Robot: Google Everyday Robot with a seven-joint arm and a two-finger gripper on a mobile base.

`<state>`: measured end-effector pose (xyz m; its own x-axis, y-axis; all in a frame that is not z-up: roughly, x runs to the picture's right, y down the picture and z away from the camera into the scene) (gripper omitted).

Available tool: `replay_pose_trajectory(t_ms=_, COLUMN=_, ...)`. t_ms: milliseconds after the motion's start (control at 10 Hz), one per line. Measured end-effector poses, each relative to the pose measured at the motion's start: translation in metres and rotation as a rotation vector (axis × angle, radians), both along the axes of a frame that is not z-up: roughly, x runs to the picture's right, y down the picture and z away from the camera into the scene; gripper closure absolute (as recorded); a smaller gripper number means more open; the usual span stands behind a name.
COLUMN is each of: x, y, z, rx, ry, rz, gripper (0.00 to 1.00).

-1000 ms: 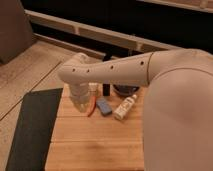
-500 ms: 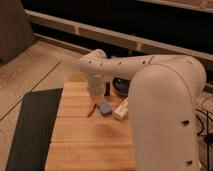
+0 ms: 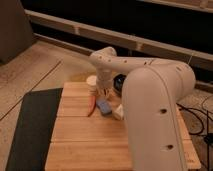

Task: Knock the eraser over

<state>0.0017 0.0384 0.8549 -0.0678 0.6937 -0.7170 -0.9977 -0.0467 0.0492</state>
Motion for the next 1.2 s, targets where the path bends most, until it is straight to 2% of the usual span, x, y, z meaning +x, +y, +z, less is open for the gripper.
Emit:
replay_pose_trajectory(t_ms=200, x=0.005, y=-0.011, z=0.015, rx=0.017, ry=-0.027, rz=-0.014, gripper=1.0)
replay_pose_trajectory(t_ms=500, x=0.01, y=-0.024, z=0.038, rx=0.047, ry=-0.071, rz=-0.064, gripper=1.0)
replay_pose_trajectory(t_ms=700, x=0.014, y=-0.032, z=0.053, rx=0.081, ry=-0.085, rz=-0.107, gripper=1.0)
replay_pose_trajectory(t_ms=900, x=0.01, y=-0.048, z=0.066, rx=0.149, ry=-0.123, rz=-0.16, gripper=1.0)
replay_pose_trajectory(t_ms=1200, x=-0.001, y=-0.07, z=0.068, rx=0.241, ry=-0.192, rz=-0.232, gripper=1.0)
